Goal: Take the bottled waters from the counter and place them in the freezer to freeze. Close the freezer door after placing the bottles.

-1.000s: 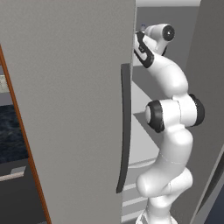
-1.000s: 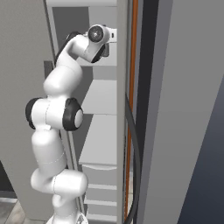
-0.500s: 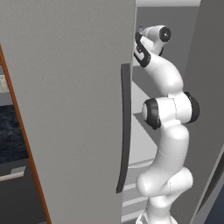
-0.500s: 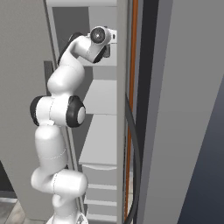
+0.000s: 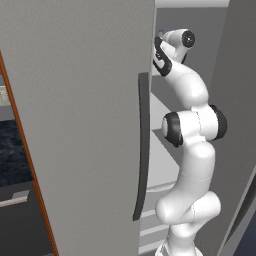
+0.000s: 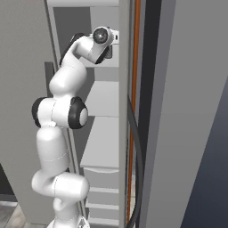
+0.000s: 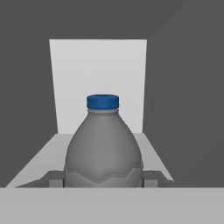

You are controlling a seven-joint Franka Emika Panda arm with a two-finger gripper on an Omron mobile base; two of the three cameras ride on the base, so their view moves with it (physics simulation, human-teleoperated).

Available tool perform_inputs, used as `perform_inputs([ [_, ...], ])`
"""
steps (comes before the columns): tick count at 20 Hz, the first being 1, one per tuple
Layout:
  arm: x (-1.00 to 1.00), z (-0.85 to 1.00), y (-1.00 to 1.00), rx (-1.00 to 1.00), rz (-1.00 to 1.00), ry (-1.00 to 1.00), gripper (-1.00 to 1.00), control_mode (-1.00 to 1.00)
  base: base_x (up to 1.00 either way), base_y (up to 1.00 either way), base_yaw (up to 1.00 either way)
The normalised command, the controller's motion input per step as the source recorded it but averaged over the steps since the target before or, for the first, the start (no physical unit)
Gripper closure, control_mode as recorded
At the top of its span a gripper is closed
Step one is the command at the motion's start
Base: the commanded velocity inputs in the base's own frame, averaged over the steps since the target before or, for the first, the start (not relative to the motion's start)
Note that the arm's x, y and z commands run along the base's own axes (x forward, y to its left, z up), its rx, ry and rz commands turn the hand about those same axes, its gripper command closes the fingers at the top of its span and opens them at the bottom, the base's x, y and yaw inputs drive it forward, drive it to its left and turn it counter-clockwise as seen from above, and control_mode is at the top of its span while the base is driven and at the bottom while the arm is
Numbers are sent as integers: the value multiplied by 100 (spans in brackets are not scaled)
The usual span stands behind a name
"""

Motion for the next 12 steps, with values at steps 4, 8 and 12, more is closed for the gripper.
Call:
perform_inputs([
  [4,4,-15,0,0,0,0,100,-100,0,0,0],
  [8,0,-3,0,0,0,0,100,-100,0,0,0],
  [12,0,-2,0,0,0,0,100,-100,0,0,0],
])
